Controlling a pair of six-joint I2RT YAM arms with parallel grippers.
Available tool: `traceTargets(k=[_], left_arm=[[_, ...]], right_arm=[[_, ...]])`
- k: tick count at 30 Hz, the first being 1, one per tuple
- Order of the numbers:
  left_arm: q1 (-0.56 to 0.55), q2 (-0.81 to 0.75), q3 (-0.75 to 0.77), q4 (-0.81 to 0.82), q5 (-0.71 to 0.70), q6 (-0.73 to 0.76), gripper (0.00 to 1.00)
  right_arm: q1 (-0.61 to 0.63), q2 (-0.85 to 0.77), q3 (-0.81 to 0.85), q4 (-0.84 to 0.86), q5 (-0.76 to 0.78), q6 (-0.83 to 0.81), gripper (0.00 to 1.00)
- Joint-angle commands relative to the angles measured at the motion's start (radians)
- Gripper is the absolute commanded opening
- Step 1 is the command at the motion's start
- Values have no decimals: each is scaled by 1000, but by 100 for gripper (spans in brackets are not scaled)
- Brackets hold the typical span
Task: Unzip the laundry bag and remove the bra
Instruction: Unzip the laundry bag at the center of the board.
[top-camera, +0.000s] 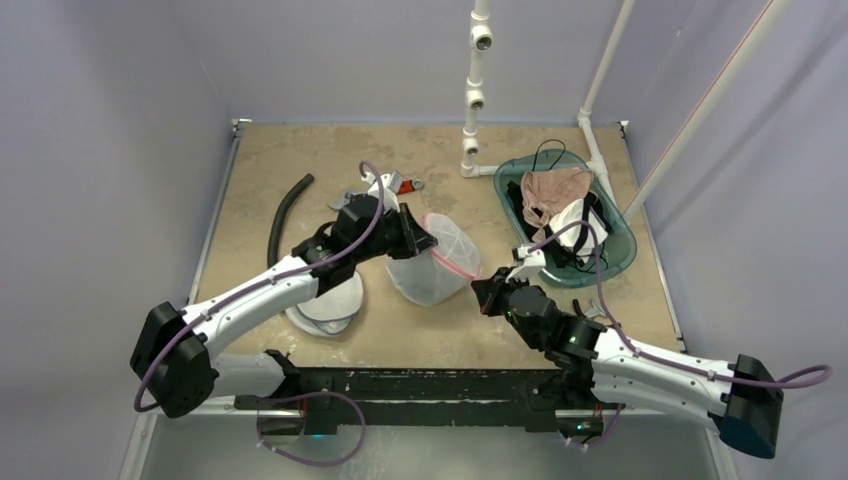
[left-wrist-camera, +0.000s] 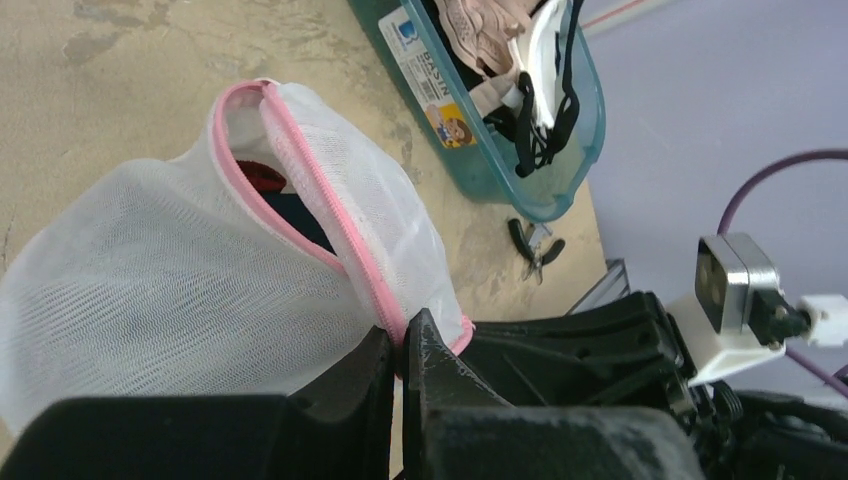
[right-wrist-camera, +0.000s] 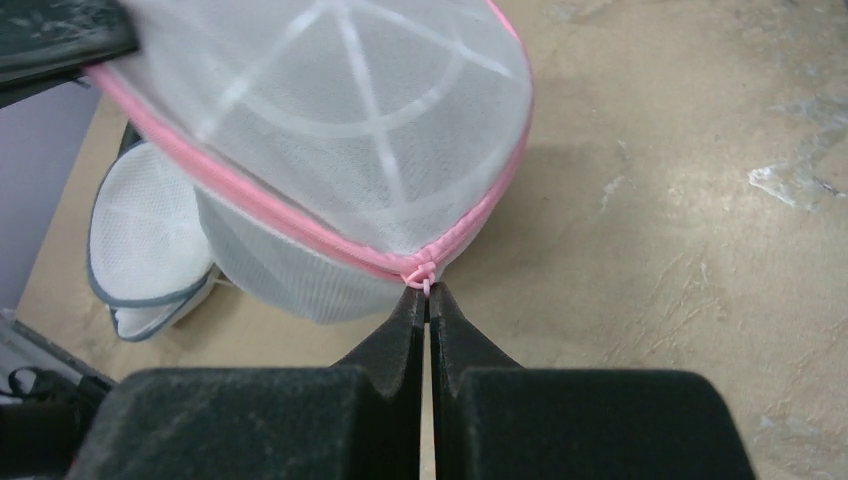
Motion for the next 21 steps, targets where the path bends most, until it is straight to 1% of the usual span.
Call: traceTargets(k=[1, 4, 6, 7, 9, 11, 12, 14, 15, 16, 17, 18, 21], left_arm=[[45, 9, 113, -96, 98, 190, 0], [92, 18, 145, -128, 146, 244, 0], [125, 33, 162, -132, 177, 278, 0], [143, 45, 170, -127, 195, 291, 0], [170, 76, 177, -104, 222, 308, 0], [185, 110, 167, -80, 230, 295, 1], [189, 124, 154, -66, 237, 275, 7], [188, 131, 108, -21, 270, 229, 28], [188, 115, 73, 7, 274, 198, 37], [188, 88, 38, 51, 268, 165, 43], [188, 50, -4, 81, 258, 128, 48], [188, 9, -42, 98, 244, 92, 50], [183, -150, -135, 78, 162, -18, 57]], right_arm=[[-5, 14, 14, -79, 148, 133, 0], [-5, -16, 8, -84, 161, 138, 0], [-6, -32, -1, -51, 151, 102, 0], [-6, -36, -7, -15, 138, 59, 0], [-5, -27, -24, 76, 36, -27, 0], [-5, 5, -36, 128, -28, -58, 0], [-5, 20, -38, 141, -46, -63, 0], [-4, 38, -39, 159, -69, -71, 0], [-2, 41, -41, 166, -76, -74, 0], [-2, 40, -42, 172, -81, -79, 0], [-3, 39, -43, 177, -83, -83, 0], [-3, 39, -41, 179, -86, -88, 0], [-3, 38, -34, 178, -94, -102, 0]])
